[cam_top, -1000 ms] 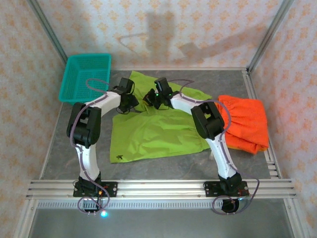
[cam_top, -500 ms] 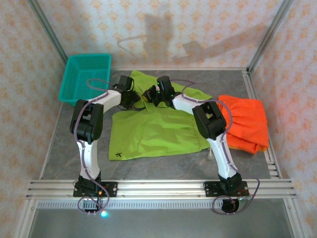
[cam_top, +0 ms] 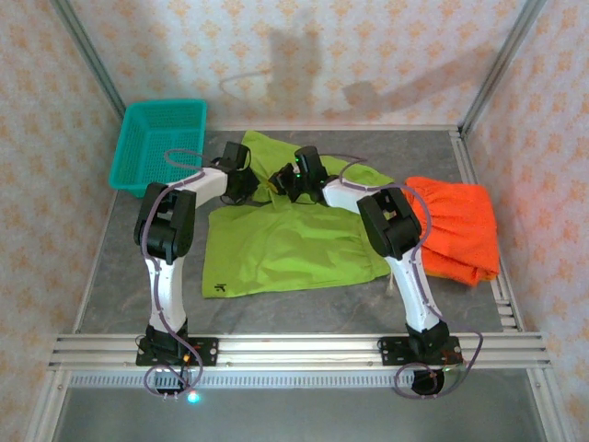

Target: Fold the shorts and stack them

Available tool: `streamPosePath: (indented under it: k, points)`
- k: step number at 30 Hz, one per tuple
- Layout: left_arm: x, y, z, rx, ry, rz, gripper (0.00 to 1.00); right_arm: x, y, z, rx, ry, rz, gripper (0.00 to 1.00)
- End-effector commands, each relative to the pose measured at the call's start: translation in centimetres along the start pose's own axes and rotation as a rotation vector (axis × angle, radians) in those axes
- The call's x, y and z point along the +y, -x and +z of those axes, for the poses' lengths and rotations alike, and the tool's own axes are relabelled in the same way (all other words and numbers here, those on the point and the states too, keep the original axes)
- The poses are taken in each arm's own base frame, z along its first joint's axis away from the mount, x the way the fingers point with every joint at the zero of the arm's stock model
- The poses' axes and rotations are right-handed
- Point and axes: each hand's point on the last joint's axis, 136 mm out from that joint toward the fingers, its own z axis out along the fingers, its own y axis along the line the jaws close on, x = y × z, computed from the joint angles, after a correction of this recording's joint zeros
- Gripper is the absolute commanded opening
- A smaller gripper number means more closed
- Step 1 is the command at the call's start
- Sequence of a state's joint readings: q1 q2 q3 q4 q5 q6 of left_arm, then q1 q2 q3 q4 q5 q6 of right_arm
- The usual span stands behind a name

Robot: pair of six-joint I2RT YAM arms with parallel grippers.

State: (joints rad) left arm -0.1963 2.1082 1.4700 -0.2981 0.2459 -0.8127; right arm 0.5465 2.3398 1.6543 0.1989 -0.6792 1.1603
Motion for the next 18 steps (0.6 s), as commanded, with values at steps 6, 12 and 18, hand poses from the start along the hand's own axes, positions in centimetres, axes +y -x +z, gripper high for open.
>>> streamPosePath:
  k: [6,12,18]
  points:
    - [-2.5,5.7,-9.6,-0.165,0.136,0.264,0.0,2.0,1.2,-1.8,-0.052,0.04,-0.021,0.0]
    - [0.2,7.3,-12.9,-0.233,0.379,0.459,0.06,0.8,1.2,-1.3,-0.041,-0.001,-0.029,0.0]
    - [0.1,8.4,-17.7,-0.357,0.387,0.483,0.53,0.8,0.8,-1.0,-0.009,-0.009,-0.041,0.12]
